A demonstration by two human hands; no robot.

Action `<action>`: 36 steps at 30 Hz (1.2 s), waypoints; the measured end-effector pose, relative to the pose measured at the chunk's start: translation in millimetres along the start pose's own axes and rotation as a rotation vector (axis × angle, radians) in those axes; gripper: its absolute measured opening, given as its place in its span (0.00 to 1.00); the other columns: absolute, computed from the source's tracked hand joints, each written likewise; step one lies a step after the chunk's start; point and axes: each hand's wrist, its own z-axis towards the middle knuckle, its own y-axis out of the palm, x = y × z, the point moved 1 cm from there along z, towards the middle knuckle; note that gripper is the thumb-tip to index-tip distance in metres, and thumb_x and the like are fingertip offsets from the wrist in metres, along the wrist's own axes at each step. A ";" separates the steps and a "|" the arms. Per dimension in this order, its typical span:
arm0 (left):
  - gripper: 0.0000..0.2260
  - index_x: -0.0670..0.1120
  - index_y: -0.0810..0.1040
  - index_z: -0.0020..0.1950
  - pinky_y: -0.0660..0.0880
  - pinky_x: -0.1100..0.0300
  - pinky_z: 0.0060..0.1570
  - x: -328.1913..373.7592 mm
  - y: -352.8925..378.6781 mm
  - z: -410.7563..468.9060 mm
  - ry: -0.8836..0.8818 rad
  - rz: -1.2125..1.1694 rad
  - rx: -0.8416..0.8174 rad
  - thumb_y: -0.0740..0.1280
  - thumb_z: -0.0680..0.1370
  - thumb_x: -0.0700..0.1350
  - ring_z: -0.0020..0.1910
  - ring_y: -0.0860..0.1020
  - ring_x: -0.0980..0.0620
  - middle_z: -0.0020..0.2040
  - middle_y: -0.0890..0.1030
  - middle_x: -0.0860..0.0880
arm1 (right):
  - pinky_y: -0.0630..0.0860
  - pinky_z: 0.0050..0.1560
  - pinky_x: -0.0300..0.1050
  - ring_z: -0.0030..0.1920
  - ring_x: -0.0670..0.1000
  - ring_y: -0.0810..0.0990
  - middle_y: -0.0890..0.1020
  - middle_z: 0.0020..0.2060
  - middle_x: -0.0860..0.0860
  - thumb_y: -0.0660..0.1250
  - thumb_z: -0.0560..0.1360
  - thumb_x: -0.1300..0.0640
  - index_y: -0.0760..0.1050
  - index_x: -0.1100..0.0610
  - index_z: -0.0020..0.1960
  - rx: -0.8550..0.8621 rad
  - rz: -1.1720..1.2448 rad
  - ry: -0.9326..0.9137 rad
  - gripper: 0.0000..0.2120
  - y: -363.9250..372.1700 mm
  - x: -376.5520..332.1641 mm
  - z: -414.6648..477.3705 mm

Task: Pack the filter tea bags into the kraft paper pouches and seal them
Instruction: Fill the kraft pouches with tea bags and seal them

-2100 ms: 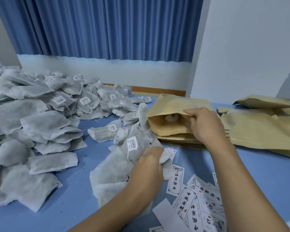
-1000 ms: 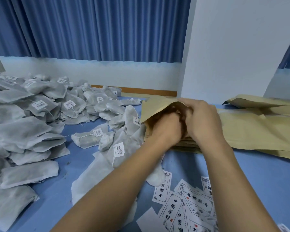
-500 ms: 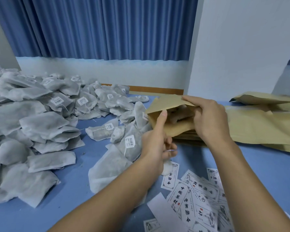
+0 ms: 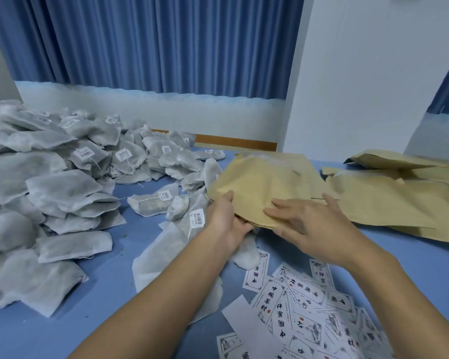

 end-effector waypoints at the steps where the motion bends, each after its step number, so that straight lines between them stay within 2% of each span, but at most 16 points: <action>1: 0.16 0.43 0.72 0.70 0.80 0.43 0.39 -3.7 -2.5 -1.4 -0.002 0.012 0.007 0.57 0.86 0.47 0.49 0.84 0.39 0.57 0.83 0.39 | 0.53 0.77 0.61 0.73 0.40 0.65 0.67 0.73 0.33 0.58 0.77 0.32 0.72 0.31 0.68 0.063 0.112 0.019 0.21 4.2 3.7 -6.9; 3: 0.16 0.43 0.72 0.69 0.82 0.47 0.35 -14.0 -9.1 -4.0 -0.001 0.046 -0.003 0.58 0.85 0.51 0.43 0.85 0.39 0.54 0.84 0.39 | 0.67 0.69 0.54 0.68 0.42 0.72 0.73 0.69 0.35 0.61 0.75 0.30 0.76 0.38 0.65 0.416 0.414 0.151 0.22 12.2 8.3 -20.9; 5: 0.18 0.43 0.73 0.67 0.82 0.50 0.33 -22.7 -15.1 -5.5 0.001 0.110 -0.052 0.59 0.85 0.54 0.44 0.86 0.38 0.52 0.85 0.38 | 0.74 0.58 0.49 0.60 0.44 0.77 0.78 0.61 0.40 0.63 0.75 0.32 0.75 0.43 0.64 0.704 0.550 0.386 0.23 25.1 11.8 -32.1; 6: 0.19 0.43 0.73 0.67 0.82 0.51 0.34 -25.8 -17.9 -5.2 0.012 0.154 -0.073 0.59 0.84 0.55 0.46 0.86 0.37 0.52 0.85 0.37 | 0.76 0.53 0.49 0.55 0.45 0.79 0.80 0.56 0.43 0.65 0.74 0.32 0.74 0.45 0.62 0.705 0.661 0.512 0.23 30.3 13.1 -34.7; 8: 0.21 0.44 0.73 0.67 0.82 0.50 0.34 -29.9 -23.4 -5.3 0.038 0.225 -0.114 0.60 0.83 0.58 0.48 0.85 0.38 0.57 0.83 0.35 | 0.80 0.44 0.51 0.44 0.48 0.83 0.85 0.46 0.48 0.69 0.74 0.37 0.76 0.52 0.56 0.573 1.085 0.664 0.21 37.3 15.0 -33.2; 9: 0.22 0.45 0.73 0.67 0.82 0.50 0.34 -31.7 -26.4 -4.6 0.048 0.248 -0.125 0.60 0.83 0.60 0.48 0.85 0.38 0.59 0.82 0.35 | 0.80 0.38 0.50 0.38 0.48 0.83 0.86 0.42 0.51 0.71 0.76 0.43 0.77 0.56 0.53 0.499 1.312 0.670 0.17 41.2 16.9 -31.5; 11: 0.26 0.46 0.73 0.67 0.82 0.50 0.33 -34.4 -32.4 -1.1 0.085 0.284 -0.131 0.56 0.81 0.65 0.49 0.85 0.39 0.58 0.82 0.37 | 0.74 0.29 0.41 0.30 0.47 0.77 0.84 0.38 0.56 0.71 0.78 0.55 0.79 0.60 0.48 0.437 1.623 0.603 0.08 45.4 16.4 -32.8; 13: 0.29 0.48 0.74 0.68 0.82 0.50 0.33 -35.1 -34.0 0.4 0.128 0.210 -0.131 0.53 0.80 0.68 0.48 0.86 0.41 0.55 0.85 0.40 | 0.71 0.29 0.36 0.30 0.46 0.73 0.81 0.36 0.55 0.70 0.77 0.58 0.80 0.60 0.48 0.456 1.749 0.502 0.05 50.8 11.9 -34.1; 15: 0.28 0.47 0.75 0.67 0.81 0.54 0.32 -36.4 -32.9 0.4 0.094 -0.059 -0.108 0.53 0.81 0.67 0.43 0.86 0.44 0.52 0.86 0.43 | 0.74 0.33 0.36 0.31 0.47 0.74 0.81 0.36 0.55 0.69 0.76 0.59 0.80 0.59 0.48 0.450 1.811 0.410 0.04 54.7 5.4 -33.4; 17: 0.25 0.46 0.77 0.66 0.79 0.58 0.31 -37.1 -33.5 -1.5 0.099 -0.215 -0.091 0.59 0.81 0.63 0.40 0.85 0.46 0.50 0.86 0.45 | 0.75 0.36 0.38 0.32 0.48 0.76 0.81 0.37 0.57 0.70 0.74 0.58 0.80 0.59 0.48 0.422 1.812 0.336 0.05 54.4 -1.6 -32.0; 20: 0.19 0.43 0.79 0.62 0.76 0.59 0.31 -46.8 -31.3 -8.9 0.130 -0.004 -0.148 0.72 0.75 0.51 0.39 0.83 0.48 0.50 0.85 0.44 | 0.73 0.33 0.40 0.32 0.50 0.75 0.81 0.37 0.59 0.70 0.74 0.57 0.82 0.57 0.46 0.399 1.691 0.264 0.05 54.2 -8.4 -34.3; 22: 0.12 0.41 0.80 0.55 0.73 0.59 0.29 -56.8 -27.3 -13.0 0.180 0.153 -0.175 0.75 0.74 0.44 0.37 0.82 0.48 0.46 0.85 0.43 | 0.72 0.32 0.41 0.33 0.51 0.76 0.82 0.38 0.60 0.69 0.76 0.58 0.83 0.58 0.47 0.380 1.647 0.264 0.05 58.2 -12.5 -37.8; 24: 0.07 0.39 0.81 0.50 0.71 0.60 0.28 -64.5 -23.9 -14.9 0.220 0.185 -0.136 0.75 0.75 0.40 0.35 0.81 0.49 0.41 0.84 0.43 | 0.72 0.32 0.43 0.34 0.51 0.76 0.82 0.38 0.59 0.68 0.79 0.59 0.82 0.60 0.48 0.422 1.641 0.323 0.06 64.2 -15.5 -41.0; 28: 0.09 0.37 0.80 0.46 0.66 0.59 0.28 -73.3 -25.0 -16.0 0.202 0.245 -0.093 0.76 0.74 0.41 0.32 0.75 0.48 0.39 0.81 0.42 | 0.72 0.32 0.42 0.31 0.50 0.74 0.79 0.32 0.56 0.69 0.79 0.55 0.82 0.61 0.48 0.574 1.634 0.428 0.08 68.4 -14.4 -45.6; 31: 0.11 0.38 0.79 0.44 0.62 0.58 0.30 -78.0 -23.3 -19.9 0.156 0.340 -0.130 0.77 0.74 0.44 0.27 0.70 0.49 0.37 0.79 0.41 | 0.73 0.33 0.42 0.31 0.50 0.74 0.78 0.31 0.56 0.70 0.78 0.56 0.81 0.62 0.48 0.558 1.641 0.422 0.09 66.1 -15.4 -46.7; 36: 0.12 0.37 0.78 0.41 0.62 0.57 0.30 -79.8 -20.4 -23.1 0.134 0.370 -0.133 0.77 0.74 0.44 0.27 0.69 0.49 0.35 0.77 0.40 | 0.74 0.31 0.40 0.30 0.50 0.74 0.78 0.29 0.55 0.70 0.78 0.59 0.81 0.63 0.47 0.578 1.602 0.416 0.07 63.4 -20.8 -47.5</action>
